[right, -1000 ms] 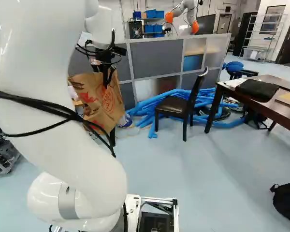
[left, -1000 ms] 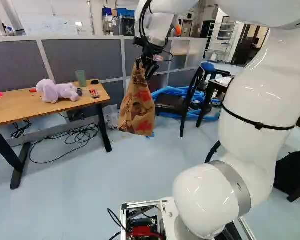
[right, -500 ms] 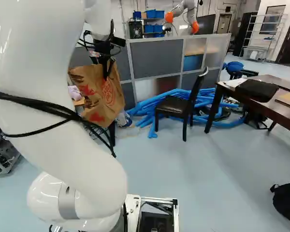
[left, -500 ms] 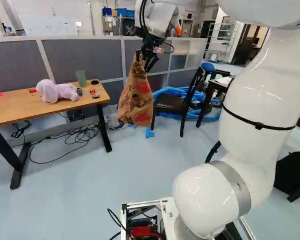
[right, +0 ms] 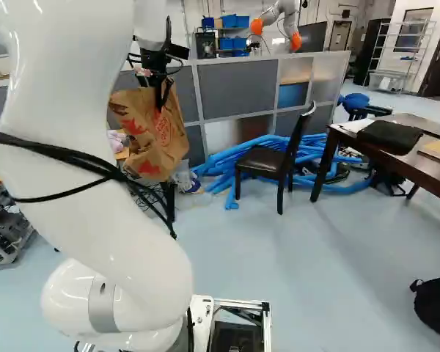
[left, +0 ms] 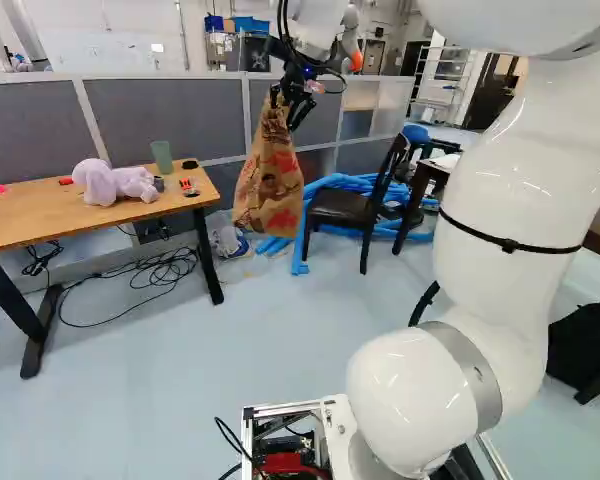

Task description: Pick up the bag on the ground and place it on the table

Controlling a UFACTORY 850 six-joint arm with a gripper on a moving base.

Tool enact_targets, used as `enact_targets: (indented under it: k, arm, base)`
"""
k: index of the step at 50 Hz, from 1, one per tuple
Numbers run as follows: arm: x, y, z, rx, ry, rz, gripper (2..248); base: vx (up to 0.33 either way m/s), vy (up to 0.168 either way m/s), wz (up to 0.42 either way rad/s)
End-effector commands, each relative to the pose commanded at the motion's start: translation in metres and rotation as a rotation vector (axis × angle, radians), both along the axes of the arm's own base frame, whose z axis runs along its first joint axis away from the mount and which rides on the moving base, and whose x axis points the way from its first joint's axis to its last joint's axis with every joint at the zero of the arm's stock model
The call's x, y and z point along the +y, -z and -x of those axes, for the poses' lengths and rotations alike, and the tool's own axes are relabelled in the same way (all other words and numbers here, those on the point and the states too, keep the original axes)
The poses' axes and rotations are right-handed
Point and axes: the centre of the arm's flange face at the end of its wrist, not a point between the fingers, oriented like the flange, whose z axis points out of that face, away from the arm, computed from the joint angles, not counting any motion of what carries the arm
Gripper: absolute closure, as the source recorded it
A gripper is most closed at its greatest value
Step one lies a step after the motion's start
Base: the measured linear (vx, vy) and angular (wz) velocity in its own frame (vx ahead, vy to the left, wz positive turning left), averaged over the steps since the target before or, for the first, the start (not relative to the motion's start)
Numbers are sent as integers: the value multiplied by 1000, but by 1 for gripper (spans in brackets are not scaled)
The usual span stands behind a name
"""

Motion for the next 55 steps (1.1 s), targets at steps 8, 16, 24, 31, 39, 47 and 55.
enact_targets:
  k: [8, 16, 24, 31, 39, 47, 55]
  arm:
    - [0, 0, 0, -1, 0, 0, 229]
    - [0, 0, 0, -1, 0, 0, 229]
    - [0, 0, 0, -1, 0, 0, 229]
    - [0, 0, 0, -1, 0, 0, 229]
    - [0, 0, 0, -1, 0, 0, 229]
    - [0, 0, 0, -1, 0, 0, 229]
    - [0, 0, 0, -1, 0, 0, 229]
  base:
    - [0, 0, 0]
    - [0, 0, 0]
    - [0, 0, 0]
    - [2, -2, -9]
    - [70, 11, -50]
    - [90, 86, -38]
    - [112, 151, 27]
